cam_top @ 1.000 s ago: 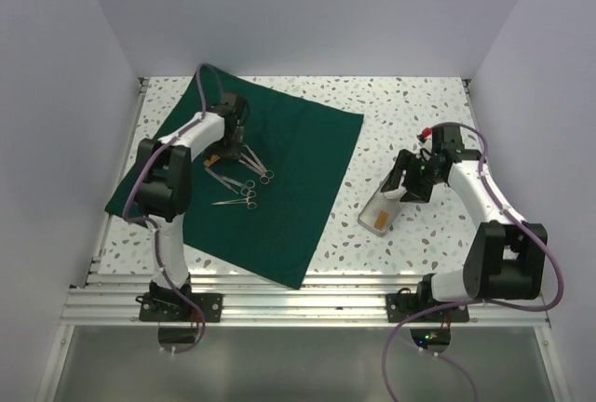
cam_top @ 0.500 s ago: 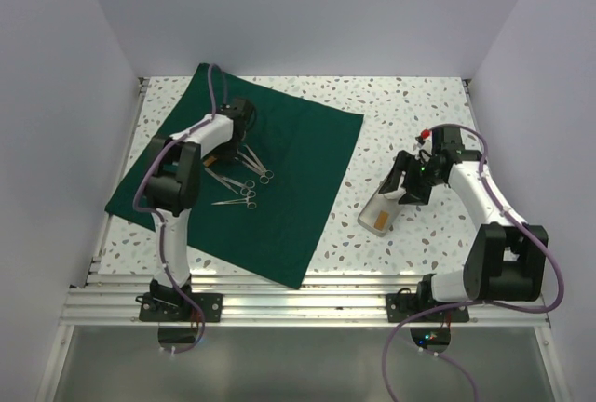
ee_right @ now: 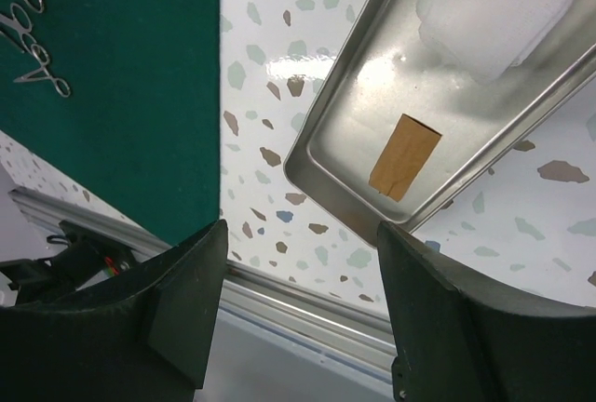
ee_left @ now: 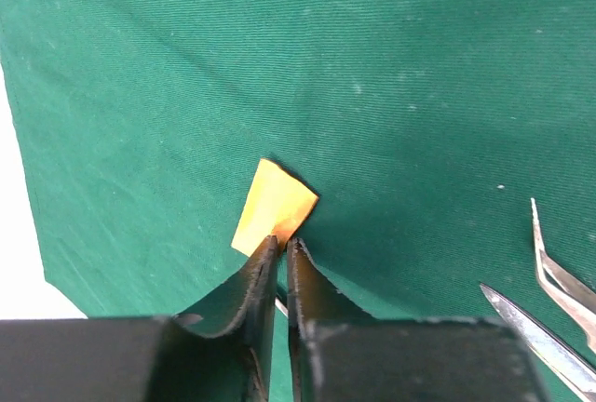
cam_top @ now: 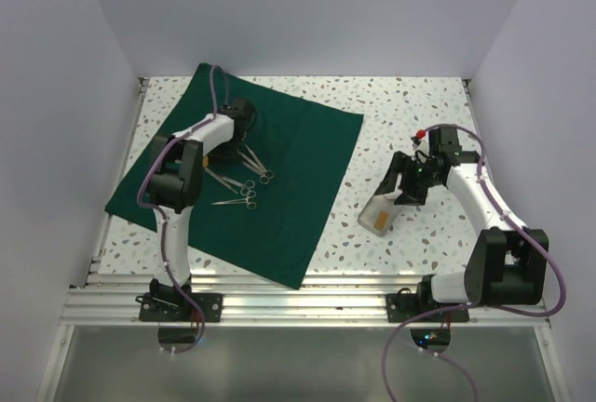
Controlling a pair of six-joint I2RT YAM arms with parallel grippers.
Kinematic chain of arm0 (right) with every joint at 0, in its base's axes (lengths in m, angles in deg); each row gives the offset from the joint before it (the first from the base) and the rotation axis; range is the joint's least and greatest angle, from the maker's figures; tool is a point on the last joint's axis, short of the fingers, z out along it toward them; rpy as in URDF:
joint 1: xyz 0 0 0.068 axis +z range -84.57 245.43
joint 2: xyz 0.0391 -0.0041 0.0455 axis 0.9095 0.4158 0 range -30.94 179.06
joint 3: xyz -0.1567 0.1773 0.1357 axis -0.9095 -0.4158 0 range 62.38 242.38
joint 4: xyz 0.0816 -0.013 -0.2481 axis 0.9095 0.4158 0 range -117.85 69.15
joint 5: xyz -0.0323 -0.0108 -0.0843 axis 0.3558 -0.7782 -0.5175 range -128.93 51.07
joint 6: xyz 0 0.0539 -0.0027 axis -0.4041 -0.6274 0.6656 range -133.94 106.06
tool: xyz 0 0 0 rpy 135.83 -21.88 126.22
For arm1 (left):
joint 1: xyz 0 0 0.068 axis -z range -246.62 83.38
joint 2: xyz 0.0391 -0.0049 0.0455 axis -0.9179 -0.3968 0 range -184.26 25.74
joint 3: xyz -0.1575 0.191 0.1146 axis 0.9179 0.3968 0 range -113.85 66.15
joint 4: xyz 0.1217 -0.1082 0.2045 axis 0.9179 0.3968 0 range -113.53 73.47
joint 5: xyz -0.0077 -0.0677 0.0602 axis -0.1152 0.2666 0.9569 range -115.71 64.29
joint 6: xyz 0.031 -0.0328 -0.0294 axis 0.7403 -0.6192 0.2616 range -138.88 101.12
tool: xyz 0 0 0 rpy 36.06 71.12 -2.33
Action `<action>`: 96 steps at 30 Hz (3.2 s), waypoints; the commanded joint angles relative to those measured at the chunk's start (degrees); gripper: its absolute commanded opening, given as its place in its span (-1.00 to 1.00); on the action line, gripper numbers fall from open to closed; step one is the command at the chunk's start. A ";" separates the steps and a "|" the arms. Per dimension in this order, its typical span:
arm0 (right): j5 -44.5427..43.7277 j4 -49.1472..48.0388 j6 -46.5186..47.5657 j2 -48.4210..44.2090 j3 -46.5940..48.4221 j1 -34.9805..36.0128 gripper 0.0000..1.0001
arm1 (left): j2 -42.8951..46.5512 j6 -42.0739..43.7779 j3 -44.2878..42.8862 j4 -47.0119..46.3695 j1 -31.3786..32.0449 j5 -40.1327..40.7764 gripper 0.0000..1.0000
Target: Prepare the surgical pack
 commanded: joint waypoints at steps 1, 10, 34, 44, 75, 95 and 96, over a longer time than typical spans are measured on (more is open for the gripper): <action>1.40 -0.08 0.76 -1.22 0.32 1.92 0.38 | -0.26 0.51 -1.64 -0.29 -1.01 -0.57 -0.83; 1.31 -0.52 0.68 0.97 2.61 4.66 0.39 | 3.96 0.33 -4.36 2.78 -1.01 0.14 -1.00; 38.40 -34.69 -10.48 6.69 6.66 19.25 0.69 | 39.97 -15.46 25.84 -24.79 3.91 -90.97 -1.00; 43.67 -48.40 -17.94 3.97 3.50 22.51 0.56 | 50.54 -42.36 39.48 -62.91 5.58 -105.32 -1.00; 40.43 -57.95 -29.59 3.96 3.14 26.29 -1.00 | 45.53 -36.86 38.08 -57.52 6.74 -105.34 -0.56; -1.93 -6.76 1.20 6.60 -4.94 0.71 -0.97 | 41.75 -21.54 34.57 -7.94 -2.24 -52.87 0.57; -3.24 -6.76 1.12 7.30 -5.12 0.80 -0.91 | 41.75 -22.07 34.31 -7.33 -2.24 -51.47 0.61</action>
